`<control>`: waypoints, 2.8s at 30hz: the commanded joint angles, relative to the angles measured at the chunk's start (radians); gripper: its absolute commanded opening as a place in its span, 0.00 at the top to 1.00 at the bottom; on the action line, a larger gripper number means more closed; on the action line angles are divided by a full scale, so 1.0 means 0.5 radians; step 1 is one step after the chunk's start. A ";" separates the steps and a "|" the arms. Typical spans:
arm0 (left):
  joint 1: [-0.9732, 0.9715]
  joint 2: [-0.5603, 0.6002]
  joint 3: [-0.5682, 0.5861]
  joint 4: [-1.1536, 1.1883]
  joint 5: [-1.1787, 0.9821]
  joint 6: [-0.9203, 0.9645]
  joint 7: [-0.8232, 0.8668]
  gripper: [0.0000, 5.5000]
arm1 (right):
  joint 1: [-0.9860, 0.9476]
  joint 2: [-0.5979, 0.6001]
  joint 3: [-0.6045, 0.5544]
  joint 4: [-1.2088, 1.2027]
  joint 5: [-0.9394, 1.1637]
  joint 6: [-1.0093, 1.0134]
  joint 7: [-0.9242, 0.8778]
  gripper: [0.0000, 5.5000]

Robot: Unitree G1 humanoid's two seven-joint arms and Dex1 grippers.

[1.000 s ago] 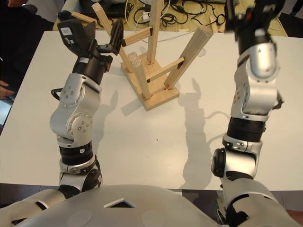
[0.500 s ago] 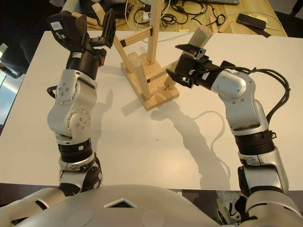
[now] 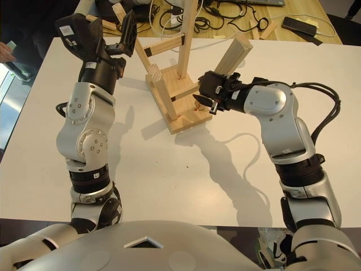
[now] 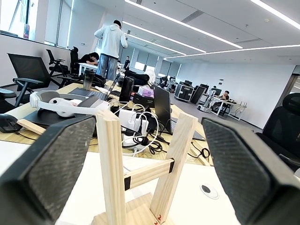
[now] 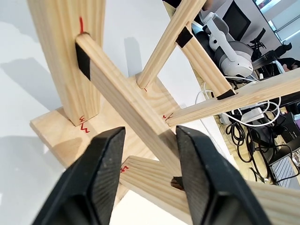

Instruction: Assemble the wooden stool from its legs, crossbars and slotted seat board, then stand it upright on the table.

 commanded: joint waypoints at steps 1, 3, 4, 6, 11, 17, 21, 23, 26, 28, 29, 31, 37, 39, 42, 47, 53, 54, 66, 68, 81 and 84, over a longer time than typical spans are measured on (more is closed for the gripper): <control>-0.015 0.003 0.003 0.020 0.007 0.004 -0.001 0.24 | -0.044 -0.064 -0.026 0.066 0.003 -0.006 0.049 0.69; -0.011 0.005 0.001 0.024 0.009 0.004 -0.004 0.24 | -0.068 -0.044 -0.079 0.059 0.080 0.025 0.070 0.69; -0.010 0.006 0.001 0.027 0.010 0.003 -0.005 0.24 | -0.087 -0.017 -0.119 0.048 0.137 0.066 0.077 0.69; -0.007 0.008 0.002 0.030 0.010 0.001 -0.007 0.24 | -0.148 0.071 -0.223 0.010 0.293 0.223 0.060 0.69; -0.001 0.007 0.004 0.031 0.011 -0.005 -0.007 0.24 | -0.358 0.431 -0.544 -0.074 0.685 0.688 -0.226 0.69; -0.020 0.001 0.004 0.028 0.011 -0.004 0.000 0.24 | -0.097 0.464 -0.256 -0.292 0.722 1.312 -0.546 0.89; -0.006 0.002 0.012 0.008 0.008 0.003 0.007 0.24 | 0.064 0.681 -0.396 -0.105 0.677 1.882 -0.871 0.99; -0.009 -0.001 0.012 0.014 0.011 0.000 0.011 0.24 | 0.047 0.827 -0.485 0.003 0.648 1.897 -0.999 0.99; -0.015 -0.002 0.010 0.027 0.014 -0.008 0.008 0.24 | -0.022 1.017 -0.583 -0.065 0.725 1.627 -1.056 0.99; -0.012 0.003 0.013 0.029 0.015 -0.012 0.004 0.24 | -0.064 1.102 -0.659 -0.176 0.801 1.412 -1.040 0.99; -0.014 0.007 0.016 0.033 0.015 -0.015 0.002 0.24 | -0.103 1.133 -0.712 -0.207 0.826 1.293 -1.046 0.99; -0.025 0.010 0.016 0.046 0.018 -0.024 -0.002 0.24 | -0.264 1.162 -0.859 -0.208 0.895 1.075 -1.068 0.99; -0.040 0.014 0.006 0.045 0.011 -0.020 -0.014 0.24 | -0.289 0.779 -0.703 0.025 0.886 1.333 -0.987 0.99; -0.039 0.016 0.004 0.031 0.006 -0.009 -0.015 0.24 | -0.114 0.651 -0.593 0.099 0.859 1.559 -0.998 0.99; -0.032 0.018 0.001 0.018 0.003 0.003 -0.017 0.24 | -0.051 0.703 -0.686 0.259 0.863 1.819 -1.102 0.99; -0.039 0.029 0.011 0.034 0.004 0.001 -0.033 0.24 | -0.064 0.794 -0.674 0.166 0.891 1.644 -1.133 0.99; -0.045 0.029 0.008 0.060 0.012 -0.015 -0.040 0.24 | -0.318 0.876 -0.813 0.003 1.019 1.031 -1.013 0.99; -0.048 0.029 0.010 0.063 0.012 -0.017 -0.040 0.24 | -0.378 0.880 -0.848 0.010 1.045 0.979 -1.010 0.99; -0.045 0.021 0.025 0.032 0.003 0.006 -0.019 0.24 | -0.124 0.585 -0.578 0.356 1.068 1.868 -0.932 0.99; -0.056 0.020 0.026 0.039 0.003 0.007 -0.019 0.24 | -0.138 0.656 -0.627 0.400 1.047 1.866 -1.004 0.99; -0.063 0.012 -0.275 -0.058 -0.059 0.317 -0.162 0.24 | -0.597 0.868 -1.196 0.241 1.136 0.535 -1.239 0.99; -0.115 0.035 -0.386 -0.009 -0.022 0.418 -0.200 0.24 | -0.779 0.860 -1.343 0.414 1.067 0.261 -1.483 0.99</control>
